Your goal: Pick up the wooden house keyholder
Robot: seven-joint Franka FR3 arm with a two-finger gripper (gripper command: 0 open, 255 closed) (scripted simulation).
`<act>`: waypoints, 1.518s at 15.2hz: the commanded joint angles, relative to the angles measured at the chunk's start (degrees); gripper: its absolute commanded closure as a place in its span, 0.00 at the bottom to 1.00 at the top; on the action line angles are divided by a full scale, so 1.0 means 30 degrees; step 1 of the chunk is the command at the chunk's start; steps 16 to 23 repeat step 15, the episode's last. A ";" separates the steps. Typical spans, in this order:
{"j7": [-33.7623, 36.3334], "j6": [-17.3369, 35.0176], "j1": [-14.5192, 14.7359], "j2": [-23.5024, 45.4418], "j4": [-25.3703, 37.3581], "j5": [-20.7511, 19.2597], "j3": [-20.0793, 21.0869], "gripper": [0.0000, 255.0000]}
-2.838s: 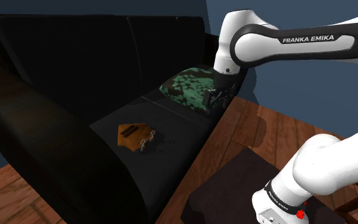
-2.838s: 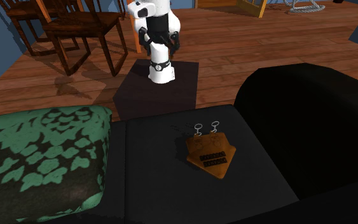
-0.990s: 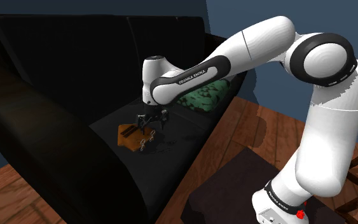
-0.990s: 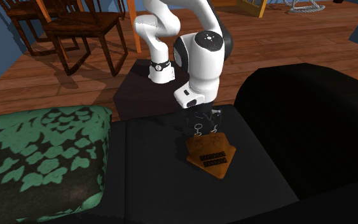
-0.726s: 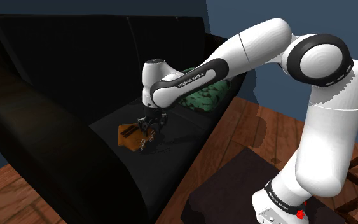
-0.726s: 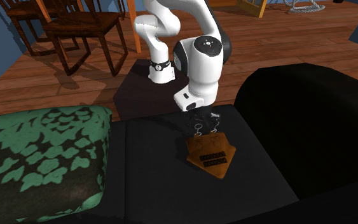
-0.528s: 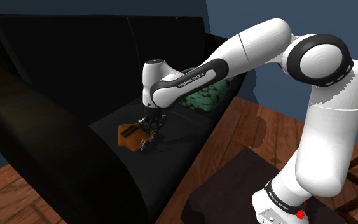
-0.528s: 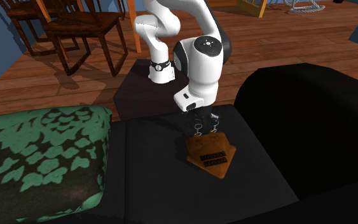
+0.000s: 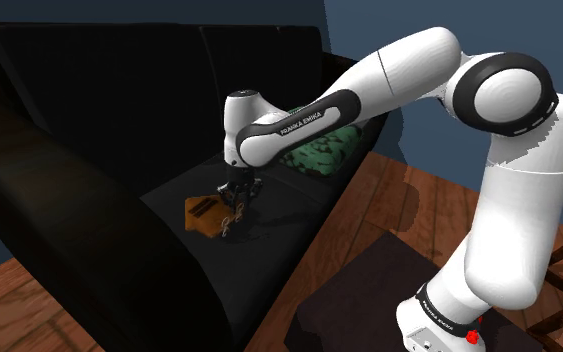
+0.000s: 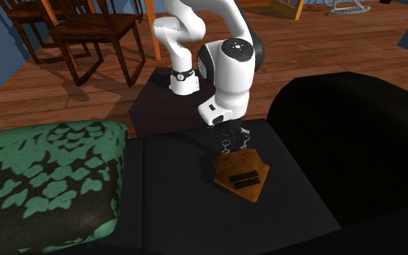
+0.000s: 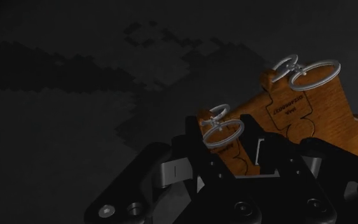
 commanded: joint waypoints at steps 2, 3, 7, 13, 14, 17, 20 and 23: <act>-0.0091 -0.0539 -0.0061 -0.0424 0.0135 0.0177 0.0084 1.00; -0.0125 -0.0753 -0.0083 -0.0569 0.0211 0.0239 0.0111 1.00; -0.0252 -0.1619 -0.0159 -0.1121 0.0558 0.0475 0.0206 1.00; -0.0415 -0.2953 -0.0248 -0.1850 0.1207 0.0784 0.0314 1.00; -0.0419 -0.2986 -0.0250 -0.1869 0.1222 0.0792 0.0316 1.00; -0.0419 -0.2986 -0.0250 -0.1867 0.1224 0.0791 0.0316 1.00; -0.0419 -0.2986 -0.0250 -0.1867 0.1224 0.0791 0.0316 1.00; -0.0419 -0.2986 -0.0250 -0.1867 0.1224 0.0791 0.0316 1.00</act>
